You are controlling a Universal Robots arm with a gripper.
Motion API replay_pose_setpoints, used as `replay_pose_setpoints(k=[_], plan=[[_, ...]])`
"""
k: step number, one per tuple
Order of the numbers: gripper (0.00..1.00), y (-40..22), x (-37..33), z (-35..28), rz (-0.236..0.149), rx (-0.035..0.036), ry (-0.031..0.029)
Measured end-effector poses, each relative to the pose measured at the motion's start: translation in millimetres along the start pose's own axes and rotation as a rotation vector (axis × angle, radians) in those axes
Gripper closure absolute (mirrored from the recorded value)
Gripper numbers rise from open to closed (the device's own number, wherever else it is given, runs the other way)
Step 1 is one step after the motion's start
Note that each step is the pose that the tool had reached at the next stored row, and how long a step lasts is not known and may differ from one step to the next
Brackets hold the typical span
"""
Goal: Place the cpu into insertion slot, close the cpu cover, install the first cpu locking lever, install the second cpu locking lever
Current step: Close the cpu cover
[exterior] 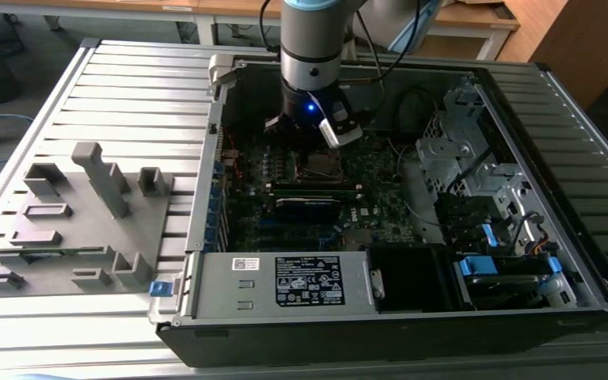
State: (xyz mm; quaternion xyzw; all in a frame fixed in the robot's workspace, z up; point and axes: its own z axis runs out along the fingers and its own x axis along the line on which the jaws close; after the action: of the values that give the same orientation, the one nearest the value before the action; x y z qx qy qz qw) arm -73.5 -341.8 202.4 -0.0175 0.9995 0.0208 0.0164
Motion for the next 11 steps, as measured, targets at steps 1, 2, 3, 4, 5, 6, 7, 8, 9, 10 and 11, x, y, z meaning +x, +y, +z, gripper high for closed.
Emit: replay_pose_setpoints(k=[1, 2, 3, 4, 5, 6, 7, 8, 9, 10, 11], plan=[[0.89, 0.0, 0.0, -1.1, 0.0, -0.0002, 0.0001], [0.89, 0.1, -0.1, -2.2, 0.0, -0.0005, 0.0001], [0.89, 0.1, -0.1, -3.4, 0.0, -0.001, 0.0001], [0.89, 0.2, -0.2, -4.9, 0.0, -0.0016, 0.0], [0.89, 0.3, -0.2, -6.8, 0.0, -0.0023, 0.0], [0.89, 0.4, -0.3, -8.9, 0.0, -0.0029, -0.0001], [0.89, 0.5, -0.4, -11.2, 0.0, -0.0035, -0.0001], [0.89, 0.6, -0.5, -13.6, 0.0, -0.0043, -0.0001], [0.89, 0.7, -0.5, -16.3, 0.0, -0.0049, 0.0], [0.89, 0.8, -0.6, -18.8, 0.0, -0.0055, -0.0001], [0.89, 0.9, -0.7, -21.4, 0.0, -0.0062, -0.0002]])
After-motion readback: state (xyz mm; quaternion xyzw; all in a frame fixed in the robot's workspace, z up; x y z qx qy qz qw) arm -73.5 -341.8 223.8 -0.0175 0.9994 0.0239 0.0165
